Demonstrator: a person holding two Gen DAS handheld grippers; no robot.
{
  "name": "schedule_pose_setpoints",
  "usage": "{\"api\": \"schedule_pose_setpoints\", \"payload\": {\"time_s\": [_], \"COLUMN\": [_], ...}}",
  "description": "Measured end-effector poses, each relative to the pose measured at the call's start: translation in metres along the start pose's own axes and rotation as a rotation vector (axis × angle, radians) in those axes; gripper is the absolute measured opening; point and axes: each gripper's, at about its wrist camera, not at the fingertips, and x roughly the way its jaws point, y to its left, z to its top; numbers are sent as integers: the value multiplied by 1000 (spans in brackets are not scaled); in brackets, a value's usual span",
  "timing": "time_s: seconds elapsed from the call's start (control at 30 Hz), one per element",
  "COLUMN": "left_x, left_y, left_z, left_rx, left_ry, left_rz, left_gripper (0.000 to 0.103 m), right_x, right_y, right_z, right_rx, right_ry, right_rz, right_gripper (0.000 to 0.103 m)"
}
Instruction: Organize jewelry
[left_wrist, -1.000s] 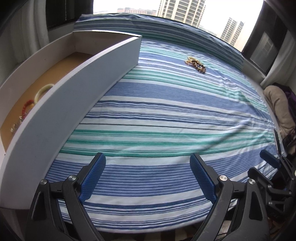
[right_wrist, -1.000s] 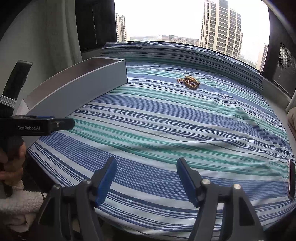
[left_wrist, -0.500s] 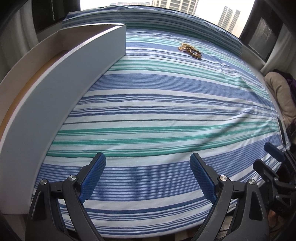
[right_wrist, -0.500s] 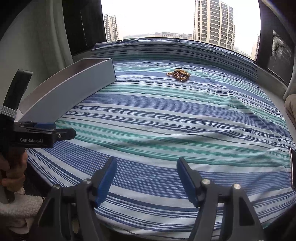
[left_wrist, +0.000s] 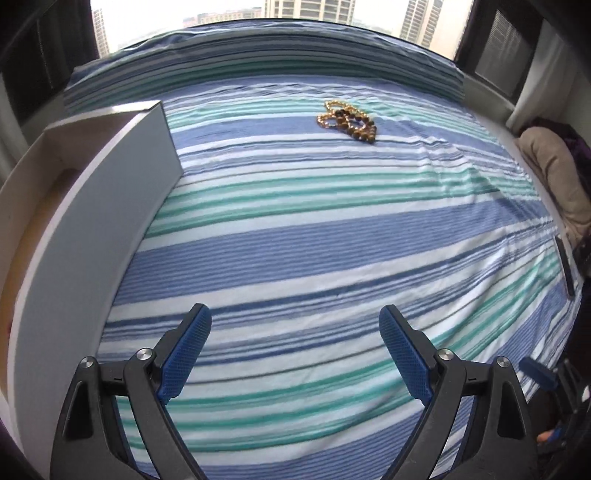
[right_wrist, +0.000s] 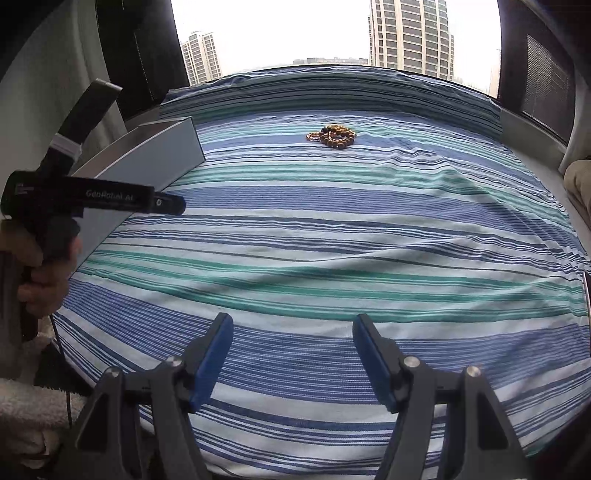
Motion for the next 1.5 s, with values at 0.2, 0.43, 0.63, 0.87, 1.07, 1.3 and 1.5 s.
{"api": "schedule_pose_setpoints", "payload": {"time_s": [0.2,0.43,0.63,0.87,1.07,1.3,1.5], "left_x": [53,120,150,168,179,186,199], "left_y": [-15,-30,-28,-34,-36,-38,-63], "left_z": [97,179,200,204,203,222,219], "left_rx": [-10,93,100,234,295,250,345], "left_ry": [-58,-61,-15,18,14,-30,-28], "left_rz": [-36,67,30,-11,-42,-88,-88], "left_gripper": [93,93,93,93,93,91,53], "right_x": [1,-2,7,13,17,23,25], "right_y": [-19,-47,-71,-81,-83,-73,-64], "right_z": [1,2,0,5,7,9,3], "right_rx": [41,93,138,165,169,152,146], "right_ry": [-3,-25,-13,-12,-8,11,34], "right_rz": [-2,-13,-18,1,12,26,35], "right_gripper": [69,69,69,68,69,69,69]}}
